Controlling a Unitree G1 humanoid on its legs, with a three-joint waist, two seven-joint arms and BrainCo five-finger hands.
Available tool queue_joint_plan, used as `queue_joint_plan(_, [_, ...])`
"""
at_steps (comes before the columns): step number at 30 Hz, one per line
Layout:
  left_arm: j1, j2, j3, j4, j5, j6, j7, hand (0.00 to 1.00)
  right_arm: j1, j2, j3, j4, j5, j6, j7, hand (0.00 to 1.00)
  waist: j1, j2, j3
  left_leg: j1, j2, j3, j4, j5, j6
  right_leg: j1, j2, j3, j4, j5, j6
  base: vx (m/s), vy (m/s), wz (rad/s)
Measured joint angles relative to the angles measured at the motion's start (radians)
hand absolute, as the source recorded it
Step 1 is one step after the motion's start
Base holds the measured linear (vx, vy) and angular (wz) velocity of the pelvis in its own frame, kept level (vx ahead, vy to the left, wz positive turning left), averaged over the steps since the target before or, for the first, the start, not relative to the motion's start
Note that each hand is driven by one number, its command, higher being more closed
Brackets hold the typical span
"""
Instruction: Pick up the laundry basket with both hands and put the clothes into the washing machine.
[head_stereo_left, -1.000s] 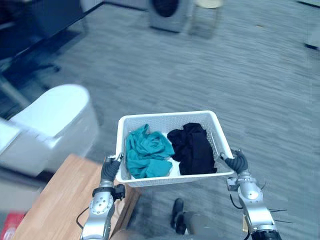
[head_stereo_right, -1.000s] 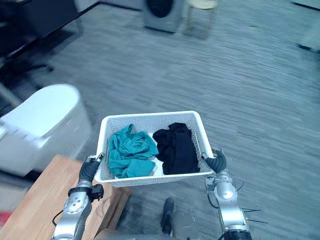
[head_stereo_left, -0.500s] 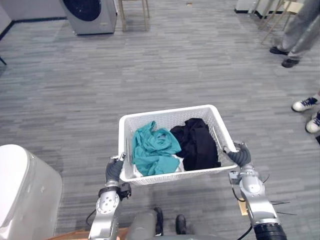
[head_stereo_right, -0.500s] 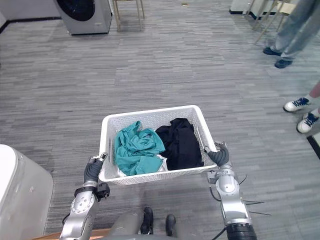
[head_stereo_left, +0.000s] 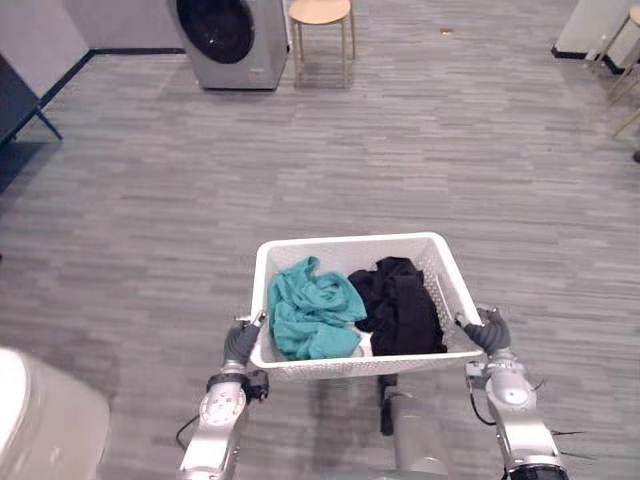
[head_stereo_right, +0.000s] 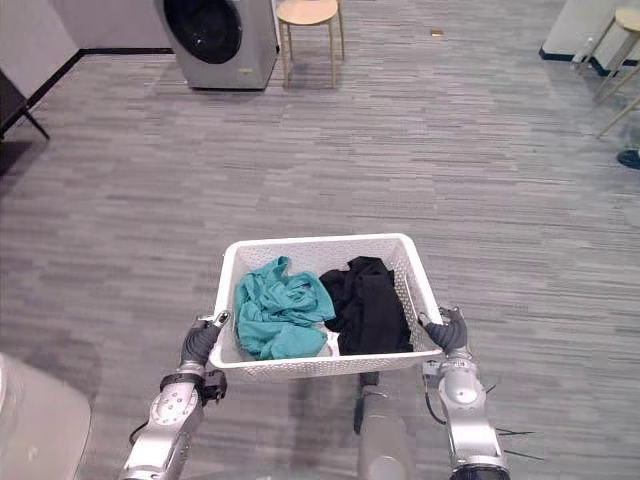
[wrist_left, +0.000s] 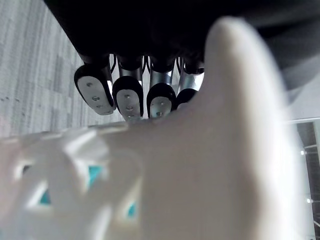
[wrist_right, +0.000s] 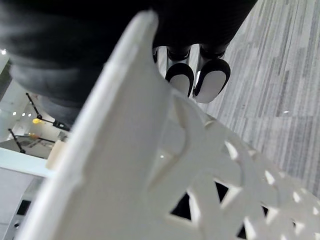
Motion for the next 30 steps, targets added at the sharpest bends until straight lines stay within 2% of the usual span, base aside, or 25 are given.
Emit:
queue_joint_plan(1, [0.001, 0.001, 0.000, 0.000, -0.001, -0.001, 0.001, 1.00, 0.002, 0.003, 0.002, -0.005, 0.001, 0.000, -0.010, 1.00, 0.005, 0.000, 0.004, -0.059, 0.026, 0.025, 0.114, -0.035, 0.019, 0.056, 0.019, -0.004, -0.026, -0.014, -0.007, 0.50, -0.196, 0.01])
queue_joint_plan(3, [0.010, 0.004, 0.001, -0.004, -0.015, -0.006, 0.002, 1.00, 0.030, 0.007, 0.004, -0.086, 0.009, 0.000, -0.021, 1.00, 0.035, -0.025, 0.027, -0.202, 0.036, 0.132, 0.231, -0.182, 0.127, 0.263, 0.034, 0.021, -0.133, -0.073, -0.026, 0.60, -0.166, -0.06])
queue_joint_plan(4, [0.011, 0.004, 0.000, -0.010, -0.020, -0.011, 0.002, 1.00, 0.031, 0.006, 0.004, -0.102, 0.011, -0.001, -0.024, 1.00, 0.039, -0.031, 0.030, -0.241, 0.025, 0.159, 0.203, -0.213, 0.139, 0.303, 0.030, 0.028, -0.159, -0.083, -0.022, 0.58, -0.079, -0.16])
queue_joint_plan(6, [0.011, 0.003, 0.001, -0.050, -0.027, -0.027, 0.002, 1.00, 0.007, -0.007, 0.005, -0.122, 0.021, -0.006, -0.038, 1.00, 0.060, -0.046, 0.036, -0.375, -0.054, 0.199, -0.092, -0.267, 0.175, 0.403, 0.009, 0.071, -0.226, -0.126, 0.000, 0.64, 0.031, -0.35])
queue_joint_plan(7, [0.011, 0.004, 0.001, -0.058, -0.027, -0.027, 0.002, 1.00, -0.004, -0.009, 0.005, -0.119, 0.021, -0.006, -0.039, 1.00, 0.062, -0.046, 0.037, -0.399, -0.084, 0.192, -0.204, -0.262, 0.169, 0.425, -0.005, 0.081, -0.237, -0.139, 0.010, 0.68, 0.142, -0.47])
queue_joint_plan(8, [0.012, 0.003, 0.002, -0.067, -0.027, -0.027, 0.003, 1.00, -0.017, -0.015, 0.005, -0.108, 0.021, -0.006, -0.040, 1.00, 0.069, -0.043, 0.036, -0.410, -0.126, 0.179, -0.477, -0.211, 0.101, 0.471, -0.027, 0.106, -0.266, -0.161, 0.032, 0.70, 0.214, -0.64])
queue_joint_plan(9, [0.022, -0.003, 0.001, -0.096, -0.024, -0.026, 0.003, 1.00, -0.022, -0.026, 0.009, -0.097, 0.021, -0.008, -0.040, 1.00, 0.081, -0.022, 0.036, -0.412, -0.117, 0.184, -0.674, -0.126, 0.064, 0.522, -0.028, 0.143, -0.301, -0.187, 0.054, 0.61, 0.234, -0.76])
queue_joint_plan(10, [0.024, -0.006, 0.001, -0.104, -0.022, -0.025, 0.004, 1.00, -0.023, -0.030, 0.012, -0.088, 0.021, -0.008, -0.041, 1.00, 0.088, -0.017, 0.037, -0.413, -0.110, 0.204, -0.661, -0.067, 0.072, 0.547, -0.031, 0.165, -0.310, -0.202, 0.063, 0.68, 0.282, -0.74])
queue_joint_plan(11, [0.025, -0.001, 0.006, -0.115, -0.022, -0.019, 0.007, 1.00, -0.027, -0.026, 0.023, -0.064, 0.022, -0.007, -0.051, 1.00, 0.089, -0.029, 0.022, -0.406, -0.134, 0.227, -0.602, -0.038, 0.189, 0.591, -0.068, 0.185, -0.313, -0.226, 0.077, 0.60, 0.237, -0.42])
queue_joint_plan(12, [0.024, -0.001, 0.009, -0.121, -0.020, -0.015, 0.007, 1.00, -0.031, -0.021, 0.024, -0.058, 0.025, -0.007, -0.053, 1.00, 0.080, -0.045, 0.017, -0.413, -0.150, 0.237, -0.569, -0.063, 0.240, 0.598, -0.092, 0.188, -0.311, -0.232, 0.085, 0.77, 0.303, -0.30])
queue_joint_plan(13, [0.020, -0.005, 0.010, -0.132, -0.012, -0.008, 0.007, 1.00, -0.039, -0.026, 0.021, -0.056, 0.031, -0.007, -0.053, 1.00, 0.069, -0.056, 0.015, -0.430, -0.157, 0.267, -0.488, -0.109, 0.336, 0.592, -0.128, 0.210, -0.282, -0.226, 0.105, 0.75, 0.317, -0.30])
queue_joint_plan(14, [0.023, -0.004, 0.009, -0.131, -0.005, 0.001, 0.007, 1.00, -0.046, -0.019, 0.021, -0.038, 0.031, -0.007, -0.052, 1.00, 0.078, -0.071, 0.020, -0.426, -0.161, 0.297, -0.417, -0.141, 0.352, 0.565, -0.144, 0.236, -0.177, -0.225, 0.123, 0.70, 0.307, -0.40])
queue_joint_plan(15, [0.030, -0.004, 0.008, -0.131, -0.001, 0.002, 0.006, 1.00, -0.047, -0.016, 0.022, -0.026, 0.031, -0.007, -0.051, 1.00, 0.082, -0.078, 0.020, -0.414, -0.165, 0.308, -0.402, -0.155, 0.353, 0.536, -0.150, 0.243, -0.085, -0.225, 0.156, 0.76, 0.343, -0.58])
queue_joint_plan(16, [0.051, 0.001, 0.005, -0.130, 0.000, 0.003, 0.006, 1.00, -0.045, -0.002, 0.023, -0.008, 0.031, -0.007, -0.048, 1.00, 0.082, -0.084, 0.024, -0.305, -0.182, 0.314, -0.441, -0.228, 0.339, 0.409, -0.161, 0.265, 0.264, -0.176, 0.319, 0.62, 0.260, -0.37])
queue_joint_plan(18, [0.049, 0.032, 0.005, -0.128, 0.000, 0.003, 0.007, 1.00, -0.044, 0.014, 0.023, 0.006, 0.028, -0.008, -0.048, 1.00, 0.063, -0.098, 0.027, -0.179, -0.224, 0.285, -0.533, -0.299, 0.338, 0.269, -0.167, 0.247, 0.618, -0.185, 0.297, 0.63, 0.213, 0.03])
queue_joint_plan(19, [0.047, 0.047, 0.004, -0.126, 0.002, 0.003, 0.007, 1.00, -0.044, 0.026, 0.025, 0.019, 0.028, -0.008, -0.048, 1.00, 0.052, -0.110, 0.029, -0.090, -0.251, 0.282, -0.595, -0.302, 0.340, 0.195, -0.188, 0.207, 0.722, -0.230, 0.220, 0.59, 0.124, 0.22])
queue_joint_plan(20, [0.045, 0.054, 0.002, -0.126, 0.002, 0.003, 0.007, 1.00, -0.044, 0.025, 0.027, 0.020, 0.028, -0.009, -0.048, 1.00, 0.048, -0.101, 0.029, -0.009, -0.259, 0.275, -0.668, -0.303, 0.341, 0.125, -0.191, 0.135, 0.707, -0.268, 0.155, 0.57, 0.080, 0.16])
queue_joint_plan(21, [0.038, 0.059, 0.002, -0.126, 0.001, 0.002, 0.007, 1.00, -0.044, 0.026, 0.027, 0.019, 0.028, -0.012, -0.048, 1.00, 0.047, -0.095, 0.028, 0.038, -0.259, 0.262, -0.714, -0.303, 0.342, 0.072, -0.183, 0.083, 0.659, -0.290, 0.123, 0.56, 0.065, 0.12])
queue_joint_plan(22, [0.030, 0.064, 0.002, -0.125, 0.001, 0.002, 0.007, 1.00, -0.044, 0.026, 0.028, 0.018, 0.028, -0.012, -0.048, 1.00, 0.044, -0.092, 0.028, 0.063, -0.257, 0.251, -0.739, -0.303, 0.341, 0.036, -0.172, 0.056, 0.602, -0.308, 0.109, 0.68, 0.015, 0.55])
queue_joint_plan(23, [0.010, 0.077, -0.005, -0.109, 0.001, 0.001, 0.007, 1.00, -0.044, 0.022, 0.027, 0.018, 0.029, -0.012, -0.048, 1.00, 0.020, -0.087, 0.029, 0.109, -0.248, 0.213, -0.779, -0.305, 0.334, -0.025, -0.147, 0.009, 0.399, -0.306, 0.100, 0.56, -0.030, 0.79])
queue_joint_plan(25, [-0.005, 0.078, -0.011, -0.087, 0.001, 0.002, 0.007, 1.00, -0.044, 0.017, 0.024, 0.018, 0.029, -0.012, -0.048, 1.00, -0.004, -0.086, 0.030, 0.165, -0.236, 0.183, -0.806, -0.327, 0.290, -0.059, -0.130, 0.009, 0.124, -0.209, 0.107, 0.59, -0.085, 0.76])
queue_joint_plan(26, [-0.005, 0.079, -0.014, -0.077, 0.001, 0.002, 0.007, 1.00, -0.042, 0.017, 0.023, 0.018, 0.029, -0.011, -0.049, 1.00, -0.006, -0.099, 0.025, 0.222, -0.240, 0.177, -0.830, -0.347, 0.254, -0.081, -0.129, 0.015, -0.065, -0.113, 0.137, 0.64, -0.140, 0.54])
queue_joint_plan(28, [0.003, 0.094, -0.029, -0.066, 0.003, 0.002, 0.010, 1.00, -0.022, 0.017, 0.024, 0.015, 0.027, -0.011, -0.049, 1.00, -0.006, -0.132, 0.010, 0.320, -0.253, 0.147, -0.846, -0.385, 0.192, -0.103, -0.142, 0.013, -0.149, -0.071, 0.117, 0.73, -0.188, 0.49])
queue_joint_plan(29, [0.005, 0.072, -0.039, -0.047, 0.004, 0.003, 0.010, 1.00, 0.004, 0.010, 0.022, 0.015, 0.027, -0.010, -0.049, 1.00, -0.010, -0.101, -0.016, 0.362, -0.224, 0.119, -0.823, -0.399, 0.173, -0.108, -0.115, 0.038, -0.072, 0.079, 0.050, 0.99, -0.266, 0.45])
queue_joint_plan(30, [0.004, 0.046, -0.040, -0.038, 0.007, 0.004, 0.010, 1.00, 0.011, -0.004, 0.018, 0.015, 0.027, -0.006, -0.049, 1.00, -0.009, -0.048, -0.045, 0.326, -0.165, 0.109, -0.710, -0.396, 0.170, -0.107, -0.083, 0.021, -0.022, 0.115, 0.034, 0.82, -0.230, 0.32])
